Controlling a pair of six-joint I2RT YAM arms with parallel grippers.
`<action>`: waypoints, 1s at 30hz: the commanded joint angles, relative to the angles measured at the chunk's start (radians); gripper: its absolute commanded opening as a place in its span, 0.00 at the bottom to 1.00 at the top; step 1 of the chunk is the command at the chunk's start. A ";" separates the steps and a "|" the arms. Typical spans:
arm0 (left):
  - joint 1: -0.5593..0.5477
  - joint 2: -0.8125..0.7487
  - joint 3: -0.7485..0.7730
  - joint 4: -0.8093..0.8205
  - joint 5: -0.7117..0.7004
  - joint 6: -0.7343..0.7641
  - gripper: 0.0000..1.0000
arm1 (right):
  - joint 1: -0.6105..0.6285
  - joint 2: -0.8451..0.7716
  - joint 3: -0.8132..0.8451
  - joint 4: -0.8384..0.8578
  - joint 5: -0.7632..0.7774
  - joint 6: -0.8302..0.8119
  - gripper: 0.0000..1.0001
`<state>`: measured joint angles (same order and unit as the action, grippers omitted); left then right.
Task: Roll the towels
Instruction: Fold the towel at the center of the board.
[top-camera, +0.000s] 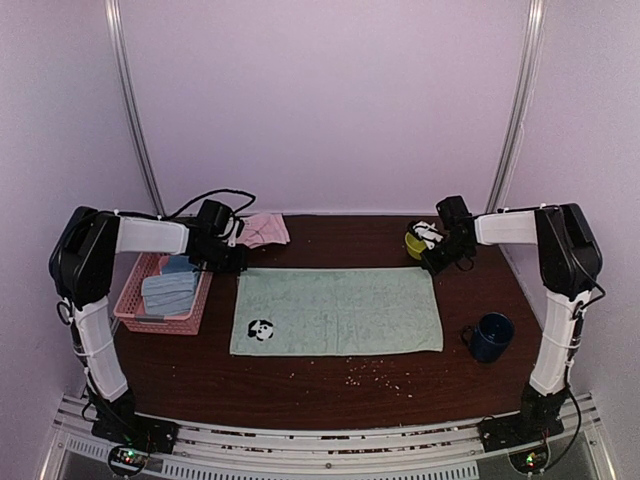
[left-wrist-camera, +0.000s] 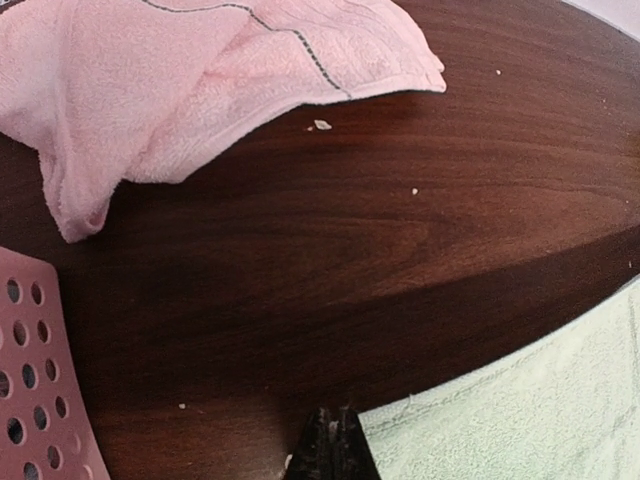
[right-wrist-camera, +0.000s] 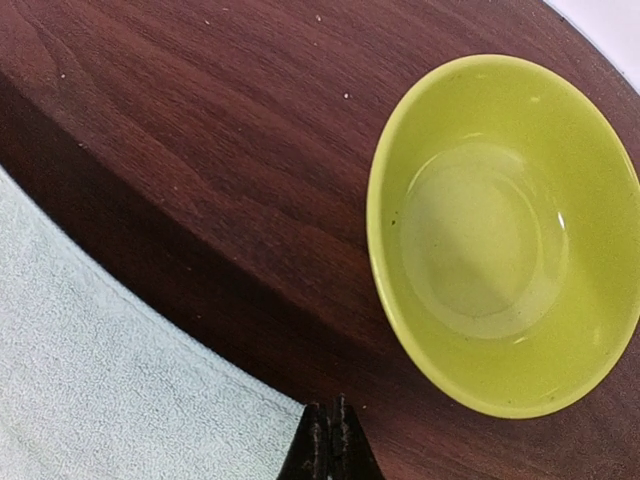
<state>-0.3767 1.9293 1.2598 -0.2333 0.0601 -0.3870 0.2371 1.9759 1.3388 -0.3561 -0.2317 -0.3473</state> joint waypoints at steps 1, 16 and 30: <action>0.009 0.025 0.042 0.028 0.008 0.019 0.00 | -0.012 0.054 0.056 0.020 0.116 -0.040 0.00; 0.009 -0.023 0.037 -0.029 0.041 0.078 0.00 | -0.016 -0.114 -0.047 -0.016 -0.016 -0.045 0.00; 0.010 -0.121 -0.016 -0.112 0.080 0.135 0.00 | -0.016 -0.289 -0.203 -0.035 -0.109 -0.100 0.00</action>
<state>-0.3767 1.8885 1.2705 -0.3180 0.1200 -0.2840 0.2314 1.7531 1.1713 -0.3725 -0.3126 -0.4171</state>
